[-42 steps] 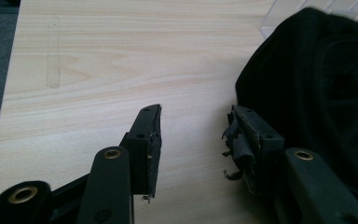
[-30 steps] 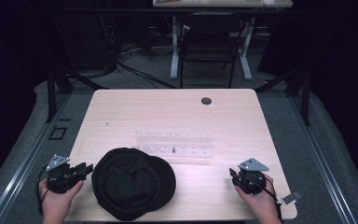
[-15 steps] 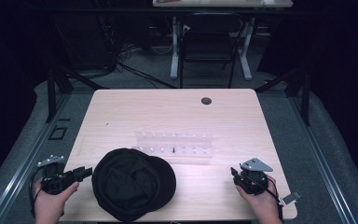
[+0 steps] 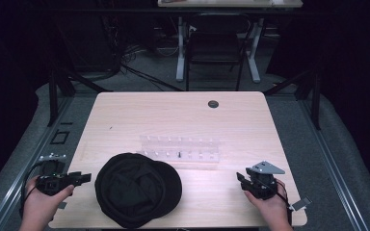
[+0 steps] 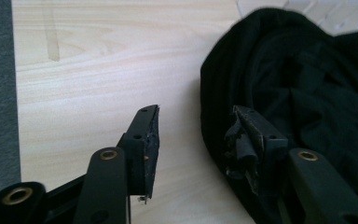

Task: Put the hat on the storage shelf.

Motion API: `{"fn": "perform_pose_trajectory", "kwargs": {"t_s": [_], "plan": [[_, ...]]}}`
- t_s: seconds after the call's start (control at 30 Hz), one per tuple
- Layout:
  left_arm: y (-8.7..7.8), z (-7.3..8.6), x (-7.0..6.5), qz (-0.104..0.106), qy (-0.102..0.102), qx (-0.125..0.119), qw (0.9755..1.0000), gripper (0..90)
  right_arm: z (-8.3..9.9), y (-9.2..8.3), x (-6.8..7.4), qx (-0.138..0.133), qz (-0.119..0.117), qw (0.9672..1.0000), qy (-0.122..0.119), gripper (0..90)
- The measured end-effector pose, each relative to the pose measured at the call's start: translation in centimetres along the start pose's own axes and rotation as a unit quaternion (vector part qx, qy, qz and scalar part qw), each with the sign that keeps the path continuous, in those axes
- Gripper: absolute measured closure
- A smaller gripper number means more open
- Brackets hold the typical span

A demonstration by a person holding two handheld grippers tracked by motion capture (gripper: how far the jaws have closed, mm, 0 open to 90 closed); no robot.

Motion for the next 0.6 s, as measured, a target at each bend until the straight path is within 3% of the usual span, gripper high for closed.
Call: {"fn": "perform_pose_trajectory", "kwargs": {"t_s": [0.1, 0.23, 0.33, 0.43, 0.6], "plan": [[-0.1, 0.0, -0.6, -0.019, 0.007, 0.006, 0.9998, 53.8, 0.0, 0.1, 0.2, 0.001, -0.005, 1.0, 0.001, 57.2], [-0.2, -0.2, -0.9, -0.027, -0.015, 0.022, 0.9993, 53.6, 0.0, 0.2, 0.4, 0.003, -0.01, 0.9999, -0.002, 56.7], [-0.2, -0.4, -1.1, -0.01, -0.042, 0.035, 0.9984, 53.6, 0.1, 0.3, 0.7, 0.009, -0.012, 0.9999, -0.004, 56.7], [-0.2, -0.8, -1.3, 0.009, -0.054, 0.047, 0.9974, 56.8, 0.1, 0.1, 0.8, 0.006, -0.013, 0.9999, -0.004, 56.5], [0.1, -0.9, -1.6, -0.005, -0.057, 0.062, 0.9965, 60.2, 0.0, 0.0, 0.6, 0.002, -0.015, 0.9999, 0.005, 56.4]]}}
Point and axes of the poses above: each handheld gripper's, and its own axes: y roughly forward along the jaws, z roughly out of its underside, x roughly to its left, the point moved 6 cm from there along y, roughly forward along the jaws, and after that the axes turned 15 degrees about -y, right-handed, at the moved point
